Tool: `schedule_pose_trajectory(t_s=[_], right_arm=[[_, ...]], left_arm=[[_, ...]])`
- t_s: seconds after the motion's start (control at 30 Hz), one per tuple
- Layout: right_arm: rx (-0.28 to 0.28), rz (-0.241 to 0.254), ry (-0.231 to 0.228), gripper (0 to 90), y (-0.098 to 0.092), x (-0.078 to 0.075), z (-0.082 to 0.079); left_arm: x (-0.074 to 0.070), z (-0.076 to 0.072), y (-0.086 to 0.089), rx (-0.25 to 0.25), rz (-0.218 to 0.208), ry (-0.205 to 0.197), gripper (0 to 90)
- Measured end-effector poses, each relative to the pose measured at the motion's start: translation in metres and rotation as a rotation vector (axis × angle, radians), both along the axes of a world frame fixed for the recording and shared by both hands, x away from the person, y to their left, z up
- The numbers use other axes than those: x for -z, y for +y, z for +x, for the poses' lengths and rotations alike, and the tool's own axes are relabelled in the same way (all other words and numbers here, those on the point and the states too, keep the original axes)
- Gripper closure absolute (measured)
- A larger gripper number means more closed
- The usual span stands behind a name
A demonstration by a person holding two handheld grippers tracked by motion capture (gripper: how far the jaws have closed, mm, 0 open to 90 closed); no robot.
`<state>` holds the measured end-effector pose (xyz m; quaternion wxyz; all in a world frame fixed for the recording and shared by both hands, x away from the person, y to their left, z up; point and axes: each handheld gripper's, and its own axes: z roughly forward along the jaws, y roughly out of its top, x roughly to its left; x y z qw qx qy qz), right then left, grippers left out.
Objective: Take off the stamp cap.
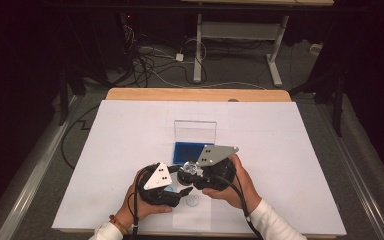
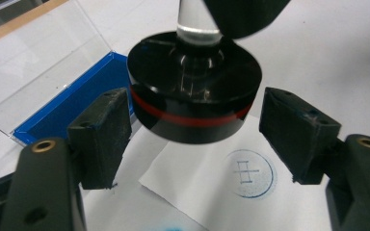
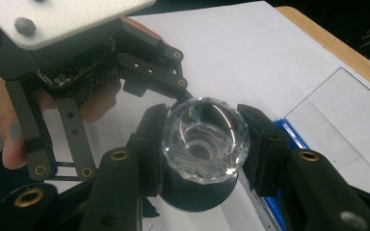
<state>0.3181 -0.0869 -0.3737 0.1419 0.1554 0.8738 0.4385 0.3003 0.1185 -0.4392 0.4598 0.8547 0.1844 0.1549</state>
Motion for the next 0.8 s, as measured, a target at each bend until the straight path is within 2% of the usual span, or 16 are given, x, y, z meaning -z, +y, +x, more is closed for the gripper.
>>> schedule_pose_trajectory(t_s=[0.23,0.57,0.8], right_arm=[[-0.012,0.015,0.005,57.0,0.0026,0.0034,-0.0021],[-0.019,0.023,0.028,57.0,0.0005,0.005,-0.0012],[-0.019,0.024,0.038,57.0,-0.0004,0.0061,-0.0001]], left_arm=[[0.0008,0.0006,0.0003,0.002,0.001,-0.001,33.3],[0.0037,-0.0038,-0.0062,-0.013,0.092,-0.068,35.4],[0.0039,-0.0041,-0.0073,-0.011,0.102,-0.065,36.1]])
